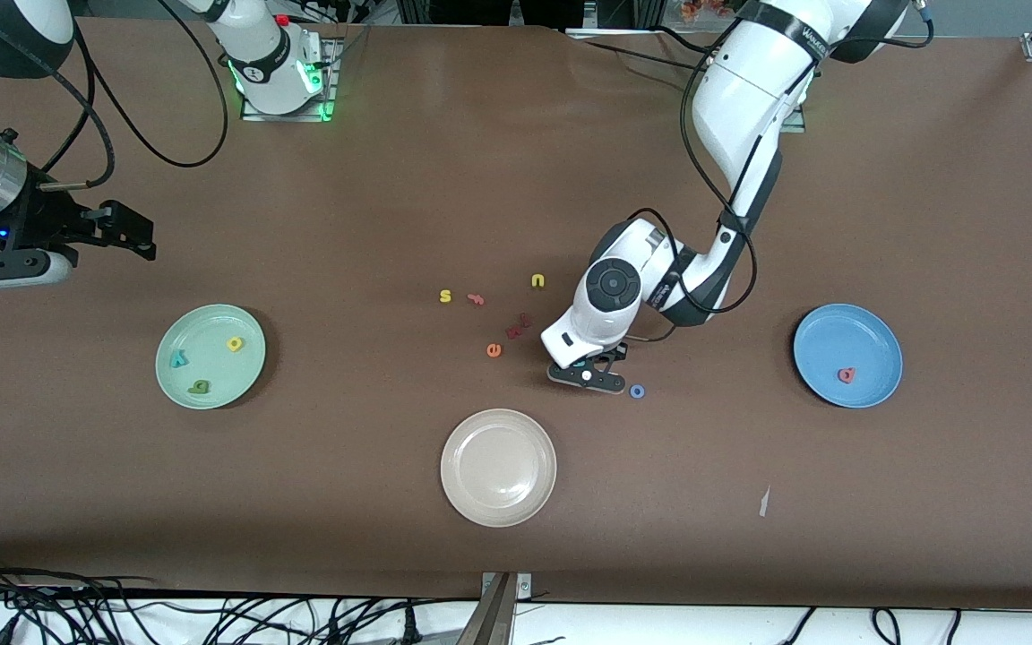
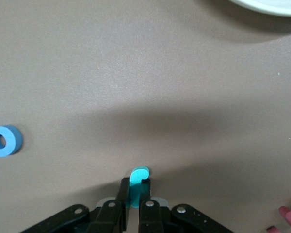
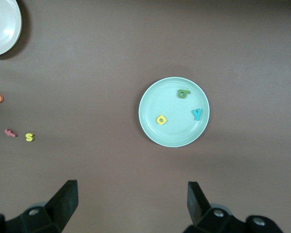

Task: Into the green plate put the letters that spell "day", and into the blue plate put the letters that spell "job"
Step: 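Carry the teal r into the blue plate and open the left gripper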

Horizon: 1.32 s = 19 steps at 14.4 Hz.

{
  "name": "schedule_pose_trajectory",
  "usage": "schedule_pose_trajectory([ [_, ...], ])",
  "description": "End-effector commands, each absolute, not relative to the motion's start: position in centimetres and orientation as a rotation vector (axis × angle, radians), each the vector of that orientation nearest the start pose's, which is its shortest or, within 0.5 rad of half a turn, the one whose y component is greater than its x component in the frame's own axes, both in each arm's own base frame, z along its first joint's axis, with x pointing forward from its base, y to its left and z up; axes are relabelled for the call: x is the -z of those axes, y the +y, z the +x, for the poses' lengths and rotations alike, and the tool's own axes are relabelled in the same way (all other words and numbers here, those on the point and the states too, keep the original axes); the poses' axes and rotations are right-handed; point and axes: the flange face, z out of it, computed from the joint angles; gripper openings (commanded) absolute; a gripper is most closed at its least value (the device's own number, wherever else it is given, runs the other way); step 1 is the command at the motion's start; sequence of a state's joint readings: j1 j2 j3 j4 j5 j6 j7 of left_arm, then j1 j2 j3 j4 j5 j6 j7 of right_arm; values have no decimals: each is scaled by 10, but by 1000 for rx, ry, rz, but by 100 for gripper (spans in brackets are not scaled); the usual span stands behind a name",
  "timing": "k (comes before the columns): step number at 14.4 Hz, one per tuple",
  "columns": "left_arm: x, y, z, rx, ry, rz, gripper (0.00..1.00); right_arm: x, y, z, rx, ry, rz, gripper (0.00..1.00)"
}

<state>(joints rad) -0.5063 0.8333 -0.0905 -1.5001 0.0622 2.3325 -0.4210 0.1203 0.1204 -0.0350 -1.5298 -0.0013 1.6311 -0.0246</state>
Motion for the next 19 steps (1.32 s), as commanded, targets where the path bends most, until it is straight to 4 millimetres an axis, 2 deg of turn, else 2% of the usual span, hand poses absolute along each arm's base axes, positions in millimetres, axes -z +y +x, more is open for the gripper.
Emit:
schedule_pose_trajectory([
  [1,-151,-400,595,-13,297,-3150,0,-583,53,592,-33,-173,-3148,100],
  [4,-164,-398,599,0,284,-3155,0,-583,53,592,-36,-170,-3149,100],
  [7,-189,-383,609,-18,246,-3150,0,-583,53,592,-36,-170,-3149,100],
  [10,-220,-348,621,-103,183,-3113,0,-583,54,592,-36,-173,-3148,100],
  [11,-223,-336,623,-144,184,-3091,0,-583,54,592,-36,-173,-3148,100],
  [14,-235,-280,635,-262,263,-3048,0,-583,54,592,-33,-173,-3148,100],
  [19,-249,-166,652,-309,429,-2975,0,-583,59,592,-35,-185,-3147,100],
])
